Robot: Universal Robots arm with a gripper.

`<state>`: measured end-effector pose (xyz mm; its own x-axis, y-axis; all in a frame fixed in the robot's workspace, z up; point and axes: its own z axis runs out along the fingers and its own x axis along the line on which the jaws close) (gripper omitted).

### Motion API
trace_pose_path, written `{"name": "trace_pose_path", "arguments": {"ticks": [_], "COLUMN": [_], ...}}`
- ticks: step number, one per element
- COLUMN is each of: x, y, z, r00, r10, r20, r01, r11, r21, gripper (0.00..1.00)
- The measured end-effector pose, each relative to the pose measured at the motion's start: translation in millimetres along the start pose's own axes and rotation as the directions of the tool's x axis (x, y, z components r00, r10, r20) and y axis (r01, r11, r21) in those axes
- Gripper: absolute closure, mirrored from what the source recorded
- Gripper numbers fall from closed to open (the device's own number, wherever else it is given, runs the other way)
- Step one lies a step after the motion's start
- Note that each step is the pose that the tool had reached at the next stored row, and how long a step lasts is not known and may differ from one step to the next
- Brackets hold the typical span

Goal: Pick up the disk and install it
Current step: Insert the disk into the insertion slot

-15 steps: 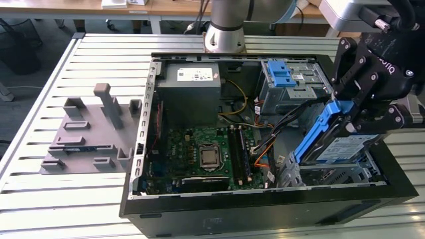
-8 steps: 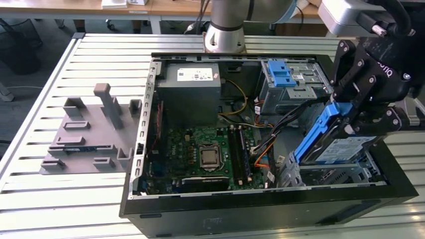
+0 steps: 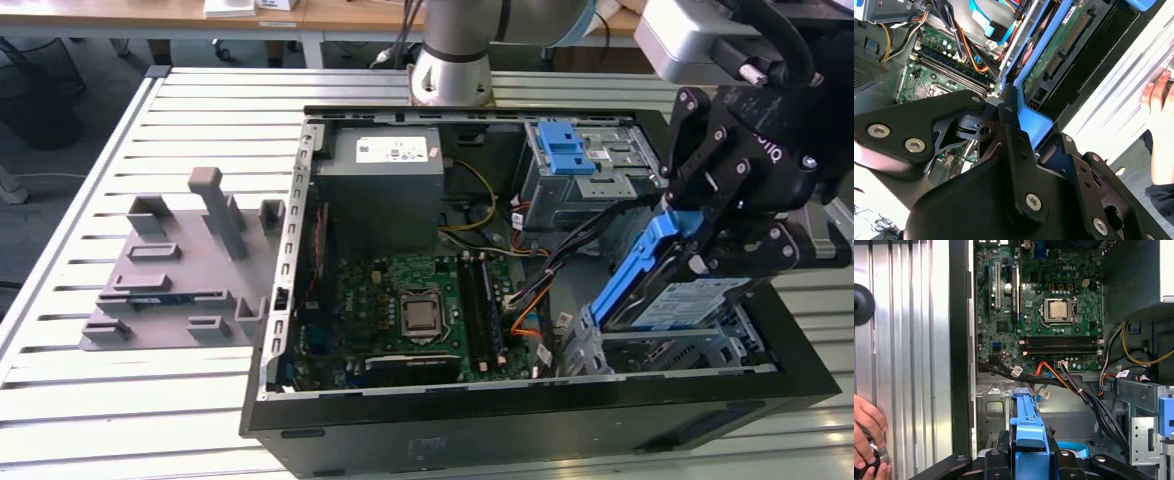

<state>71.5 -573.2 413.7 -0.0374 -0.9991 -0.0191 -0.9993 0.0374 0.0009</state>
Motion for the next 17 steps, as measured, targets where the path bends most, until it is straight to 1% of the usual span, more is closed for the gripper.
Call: {"name": "trace_pose_path", "arguments": {"ticks": [17], "x": [0.1], "y": [-0.2], "z": [8.3], "r00": [1.0], "r10": [0.0], "r20": [0.0], "r01": [0.0], "r11": [1.0], "r21": [0.0], "gripper": [0.64]}}
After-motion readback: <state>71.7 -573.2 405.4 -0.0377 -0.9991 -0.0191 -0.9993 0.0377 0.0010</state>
